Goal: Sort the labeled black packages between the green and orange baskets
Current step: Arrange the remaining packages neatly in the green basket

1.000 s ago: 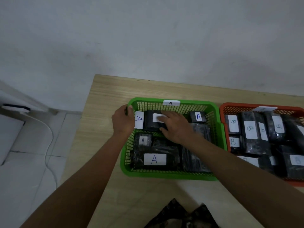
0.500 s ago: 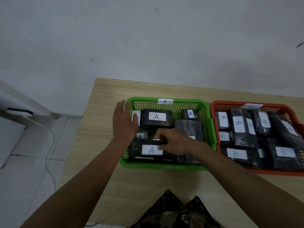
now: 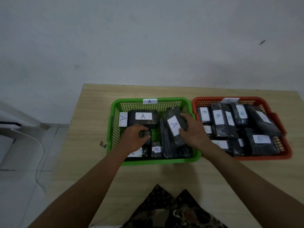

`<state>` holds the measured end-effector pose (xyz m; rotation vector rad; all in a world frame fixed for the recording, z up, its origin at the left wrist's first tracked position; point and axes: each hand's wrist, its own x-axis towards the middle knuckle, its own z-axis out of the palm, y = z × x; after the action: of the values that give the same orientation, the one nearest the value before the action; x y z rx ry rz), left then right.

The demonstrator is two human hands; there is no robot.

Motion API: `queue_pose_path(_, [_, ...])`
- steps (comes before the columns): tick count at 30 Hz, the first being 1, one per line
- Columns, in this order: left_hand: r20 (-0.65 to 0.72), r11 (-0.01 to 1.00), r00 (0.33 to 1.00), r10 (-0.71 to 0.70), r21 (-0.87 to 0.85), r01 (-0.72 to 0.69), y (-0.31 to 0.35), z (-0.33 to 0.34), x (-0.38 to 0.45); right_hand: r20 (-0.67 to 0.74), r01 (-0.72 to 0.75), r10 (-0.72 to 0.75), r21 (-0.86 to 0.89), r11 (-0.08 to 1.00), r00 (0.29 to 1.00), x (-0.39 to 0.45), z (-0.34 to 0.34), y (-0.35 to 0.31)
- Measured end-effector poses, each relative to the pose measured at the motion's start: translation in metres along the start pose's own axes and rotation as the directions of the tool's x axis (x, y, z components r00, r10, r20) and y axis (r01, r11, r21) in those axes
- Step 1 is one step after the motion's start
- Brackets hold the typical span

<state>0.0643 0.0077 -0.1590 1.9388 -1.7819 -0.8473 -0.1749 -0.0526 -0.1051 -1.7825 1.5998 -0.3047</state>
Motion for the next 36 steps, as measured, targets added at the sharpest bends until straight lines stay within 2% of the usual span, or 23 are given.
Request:
queue_pose_path(2, [0.009, 0.999, 1.000, -0.022, 0.030, 0.021, 0.000, 0.006, -0.001, 0.014, -0.003, 0.006, -0.164, 0.987, 1.000, -0.009, 0.010, 0.003])
queue_pose_path(5, [-0.060, 0.993, 0.995, -0.075, 0.085, 0.080, 0.001, 0.013, -0.004, 0.016, -0.025, 0.034, -0.389, 0.921, 0.999, -0.019, 0.022, 0.006])
queue_pose_path(8, [-0.110, 0.984, 0.987, -0.113, 0.125, 0.126, 0.004, 0.019, -0.004, -0.010, 0.008, -0.014, -0.490, 0.872, 1.000, -0.024, 0.027, 0.007])
queue_pose_path(12, [-0.137, 0.971, 0.971, -0.195, 0.115, 0.211, 0.009, 0.023, 0.000, -0.031, 0.116, -0.143, -0.424, 0.898, 0.989, -0.019, 0.028, 0.001])
queue_pose_path(17, [-0.199, 0.943, 0.927, -0.318, 0.031, 0.331, 0.008, 0.024, 0.003, 0.049, 0.260, -0.256, -0.268, 0.928, 0.965, -0.007, 0.034, -0.013])
queue_pose_path(20, [-0.179, 0.898, 0.880, -0.439, -0.081, 0.432, 0.014, 0.023, 0.008, 0.116, 0.275, -0.256, -0.191, 0.942, 0.960, 0.000, 0.041, -0.016])
queue_pose_path(22, [-0.107, 0.824, 0.841, -0.531, -0.296, 0.483, 0.015, 0.016, 0.008, 0.108, 0.225, -0.216, -0.085, 0.971, 0.970, 0.005, 0.044, -0.018])
queue_pose_path(23, [-0.027, 0.738, 0.827, -0.561, -0.470, 0.485, 0.014, 0.010, 0.008, 0.091, 0.193, -0.191, -0.013, 0.981, 0.977, 0.007, 0.044, -0.020])
queue_pose_path(24, [0.088, 0.591, 0.812, -0.576, -0.641, 0.489, 0.013, 0.003, 0.006, 0.080, 0.168, -0.172, 0.056, 0.984, 0.982, 0.009, 0.045, -0.023])
queue_pose_path(26, [0.317, 0.267, 0.789, -0.527, -0.819, 0.507, 0.011, -0.013, 0.002, 0.094, 0.124, -0.141, 0.166, 0.978, 0.986, 0.013, 0.046, -0.030])
queue_pose_path(27, [0.388, 0.144, 0.782, -0.488, -0.848, 0.511, 0.009, -0.020, 0.000, 0.113, 0.097, -0.124, 0.217, 0.971, 0.986, 0.015, 0.048, -0.034])
queue_pose_path(29, [0.455, -0.013, 0.781, -0.428, -0.867, 0.498, 0.004, -0.031, -0.004, 0.174, 0.019, -0.078, 0.318, 0.948, 0.982, 0.019, 0.051, -0.043])
queue_pose_path(30, [0.462, -0.050, 0.786, -0.410, -0.872, 0.486, 0.003, -0.034, -0.005, 0.220, -0.030, -0.053, 0.359, 0.933, 0.974, 0.022, 0.053, -0.048])
queue_pose_path(32, [0.457, -0.053, 0.801, -0.386, -0.878, 0.475, 0.005, -0.038, -0.007, 0.300, -0.100, -0.034, 0.420, 0.902, 0.953, 0.026, 0.056, -0.056])
queue_pose_path(34, [0.427, 0.018, 0.806, -0.410, -0.880, 0.475, 0.008, -0.041, -0.006, 0.339, -0.128, -0.043, 0.464, 0.877, 0.940, 0.029, 0.059, -0.061])
queue_pose_path(36, [0.336, 0.166, 0.809, -0.483, -0.872, 0.461, 0.010, -0.043, -0.005, 0.346, -0.132, -0.058, 0.501, 0.856, 0.936, 0.031, 0.061, -0.062])
